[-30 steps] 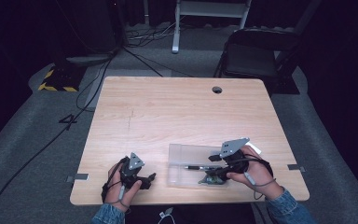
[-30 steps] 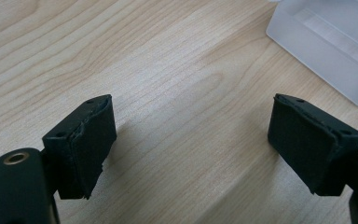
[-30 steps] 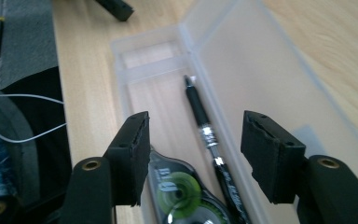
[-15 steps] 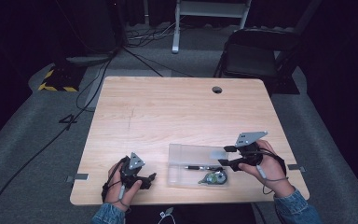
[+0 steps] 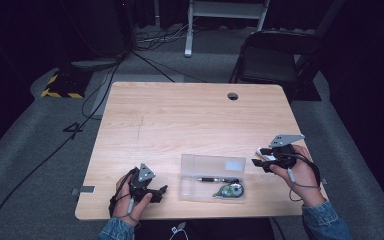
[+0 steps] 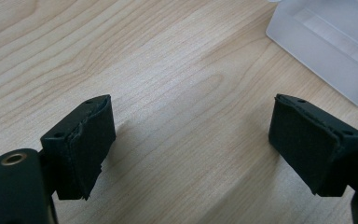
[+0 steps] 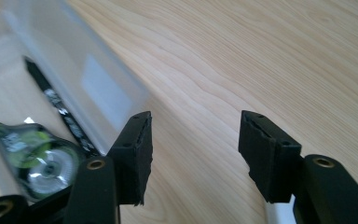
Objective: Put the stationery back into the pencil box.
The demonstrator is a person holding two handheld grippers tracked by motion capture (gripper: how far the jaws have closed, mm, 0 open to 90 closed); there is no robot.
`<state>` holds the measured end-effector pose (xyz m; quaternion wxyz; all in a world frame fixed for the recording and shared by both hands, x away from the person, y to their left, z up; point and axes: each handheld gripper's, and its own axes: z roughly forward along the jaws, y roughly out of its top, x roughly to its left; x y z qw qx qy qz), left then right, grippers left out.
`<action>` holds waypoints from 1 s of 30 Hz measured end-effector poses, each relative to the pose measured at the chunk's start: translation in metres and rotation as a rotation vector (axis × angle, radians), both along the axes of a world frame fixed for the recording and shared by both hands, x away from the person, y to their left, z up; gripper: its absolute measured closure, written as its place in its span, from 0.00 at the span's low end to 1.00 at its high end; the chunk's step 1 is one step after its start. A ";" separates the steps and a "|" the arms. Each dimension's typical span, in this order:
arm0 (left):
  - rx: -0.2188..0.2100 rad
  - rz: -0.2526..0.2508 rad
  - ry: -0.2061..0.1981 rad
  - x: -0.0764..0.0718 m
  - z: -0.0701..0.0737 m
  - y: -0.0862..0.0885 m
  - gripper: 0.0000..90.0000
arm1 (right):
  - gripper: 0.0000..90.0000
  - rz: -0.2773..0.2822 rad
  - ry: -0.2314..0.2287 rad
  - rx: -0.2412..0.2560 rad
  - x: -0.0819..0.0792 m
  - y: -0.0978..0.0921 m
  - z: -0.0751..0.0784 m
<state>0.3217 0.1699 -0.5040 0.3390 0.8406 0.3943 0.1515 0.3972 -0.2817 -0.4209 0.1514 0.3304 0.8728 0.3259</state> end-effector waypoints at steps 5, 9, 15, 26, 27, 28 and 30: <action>0.000 0.000 0.000 0.000 0.000 0.000 0.17 | 0.51 -0.056 0.017 -0.033 0.009 -0.013 -0.009; 0.000 0.000 0.000 0.000 0.000 0.000 0.17 | 0.51 -0.084 0.029 -0.047 0.014 -0.020 -0.017; 0.001 0.000 -0.001 0.000 0.000 0.000 0.17 | 0.51 -0.117 0.041 -0.081 0.022 -0.031 -0.030; 0.000 0.000 0.000 0.000 0.000 0.000 0.17 | 0.56 -0.151 0.083 -0.102 0.029 -0.044 -0.046; 0.001 0.000 -0.001 0.000 0.000 0.000 0.17 | 0.56 -0.153 0.087 -0.102 0.030 -0.044 -0.047; 0.000 0.000 0.000 0.000 0.000 0.000 0.17 | 0.57 -0.155 0.091 -0.100 0.030 -0.045 -0.048; 0.000 0.000 0.000 0.000 0.000 0.000 0.17 | 0.60 -0.156 0.099 -0.098 0.031 -0.046 -0.050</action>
